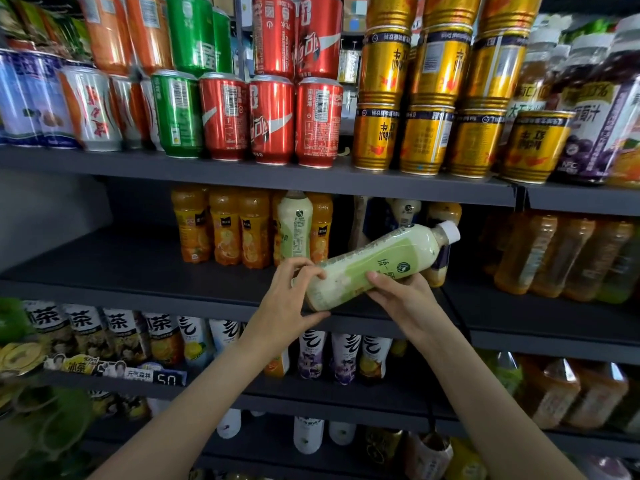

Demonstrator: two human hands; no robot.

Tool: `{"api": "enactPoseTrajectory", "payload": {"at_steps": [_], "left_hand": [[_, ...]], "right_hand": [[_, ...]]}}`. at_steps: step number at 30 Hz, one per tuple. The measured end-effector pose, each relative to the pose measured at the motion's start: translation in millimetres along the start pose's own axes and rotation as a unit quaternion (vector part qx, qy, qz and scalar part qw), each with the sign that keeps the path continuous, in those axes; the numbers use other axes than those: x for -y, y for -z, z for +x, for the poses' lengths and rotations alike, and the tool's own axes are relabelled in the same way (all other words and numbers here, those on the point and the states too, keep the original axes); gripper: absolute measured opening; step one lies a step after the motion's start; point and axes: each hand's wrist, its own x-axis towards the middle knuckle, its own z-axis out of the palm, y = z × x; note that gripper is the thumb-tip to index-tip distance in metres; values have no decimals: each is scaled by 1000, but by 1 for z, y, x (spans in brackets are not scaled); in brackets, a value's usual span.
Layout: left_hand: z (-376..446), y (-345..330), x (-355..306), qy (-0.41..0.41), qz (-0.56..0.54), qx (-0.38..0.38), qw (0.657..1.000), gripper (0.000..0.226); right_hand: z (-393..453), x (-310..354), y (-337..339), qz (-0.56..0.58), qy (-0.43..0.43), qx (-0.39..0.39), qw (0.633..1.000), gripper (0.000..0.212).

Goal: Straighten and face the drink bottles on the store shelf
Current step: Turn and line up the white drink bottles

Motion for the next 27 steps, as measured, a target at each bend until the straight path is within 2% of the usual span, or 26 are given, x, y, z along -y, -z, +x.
{"api": "enactPoseTrajectory", "payload": {"at_steps": [3,6,9,10,12,16,21,23,27], "left_hand": [[4,-5,5,4,-6,15,1000,64],[7,-6,15,48,-12,16,999,66],[16,-3,30,171,-39,-40,984,67],[20,-2,34,221,-50,-51,973,69],[31,-4,41,297,-68,-50,951,75],[48,-18,53,361,-113,-37,925,78],[60,-32,69,362,-195,-37,911,66],[61,-33,77,352,-191,-21,916,59],[57,-27,103,339,-110,-30,934,48]], "right_hand": [[4,0,2,-45,19,6,999,60],[10,3,3,-200,91,-19,975,47],[20,6,0,-448,158,-28,879,65],[24,5,-1,-505,167,-23,847,71],[31,0,-7,-559,176,-14,810,76],[51,-8,-21,-555,174,-26,813,76],[85,-19,-44,-558,149,-22,816,62],[99,-24,-51,-557,138,-23,818,55],[122,-34,-55,-532,102,-29,840,52]]}}
